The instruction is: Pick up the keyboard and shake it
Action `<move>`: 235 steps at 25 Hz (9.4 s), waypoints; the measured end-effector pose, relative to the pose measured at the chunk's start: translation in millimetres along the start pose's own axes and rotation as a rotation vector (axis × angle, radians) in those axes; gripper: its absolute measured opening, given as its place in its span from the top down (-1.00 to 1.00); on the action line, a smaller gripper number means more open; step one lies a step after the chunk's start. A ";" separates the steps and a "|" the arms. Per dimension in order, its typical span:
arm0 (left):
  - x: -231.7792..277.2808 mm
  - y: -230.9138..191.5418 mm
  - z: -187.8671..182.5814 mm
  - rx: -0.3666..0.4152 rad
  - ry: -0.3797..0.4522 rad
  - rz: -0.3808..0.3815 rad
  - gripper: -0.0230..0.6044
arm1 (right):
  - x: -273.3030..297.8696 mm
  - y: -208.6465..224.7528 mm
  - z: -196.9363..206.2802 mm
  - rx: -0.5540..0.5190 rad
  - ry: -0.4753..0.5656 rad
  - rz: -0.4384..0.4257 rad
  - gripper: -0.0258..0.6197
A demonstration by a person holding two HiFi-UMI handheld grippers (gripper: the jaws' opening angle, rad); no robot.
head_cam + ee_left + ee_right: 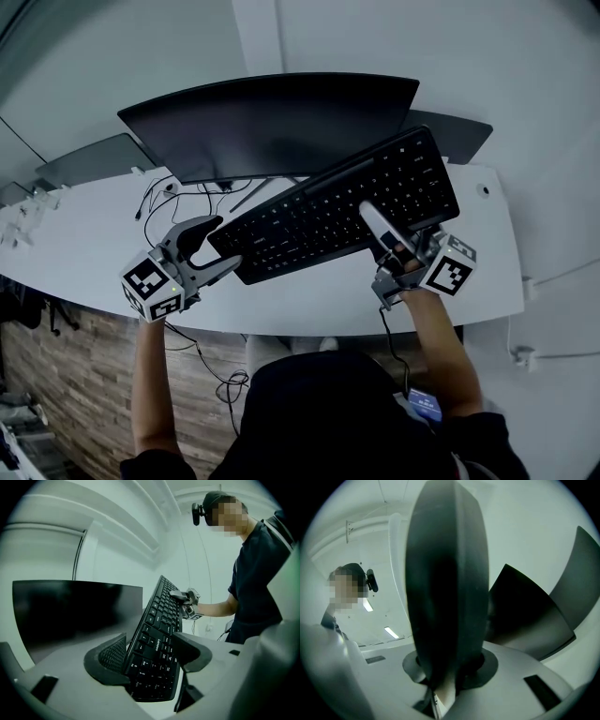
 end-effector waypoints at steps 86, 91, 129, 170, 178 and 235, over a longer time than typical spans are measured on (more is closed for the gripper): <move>15.9 58.1 46.6 0.065 -0.538 0.465 0.62 | 9.3 -28.7 36.6 0.044 -0.076 -0.292 0.39; 15.3 54.9 47.7 0.088 -0.549 0.442 0.62 | 7.9 -25.4 38.6 0.040 -0.084 -0.275 0.34; -1.0 -2.8 46.3 0.268 -0.680 0.167 0.62 | -27.7 -26.7 -6.7 -0.664 -0.356 0.016 0.21; -6.0 -13.1 39.5 0.685 -0.924 -0.034 0.62 | 70.0 -72.2 92.0 -1.456 -1.083 -0.240 0.21; -3.1 -7.0 38.5 0.717 -0.931 -0.030 0.62 | 70.3 -60.4 120.3 -1.493 -1.215 -0.268 0.21; 13.3 -5.1 0.5 0.960 -0.674 -0.263 0.13 | 68.1 -21.8 123.9 -1.567 -1.268 -0.023 0.67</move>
Point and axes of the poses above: the fingertips, and each gripper's own axes: x forward along the fingers, y to its right, z out of its underside, the point moved 4 cm from there along -x, backward along the fingers, and after that the axes turned 6 degrees about y, right-handed, at the moved point
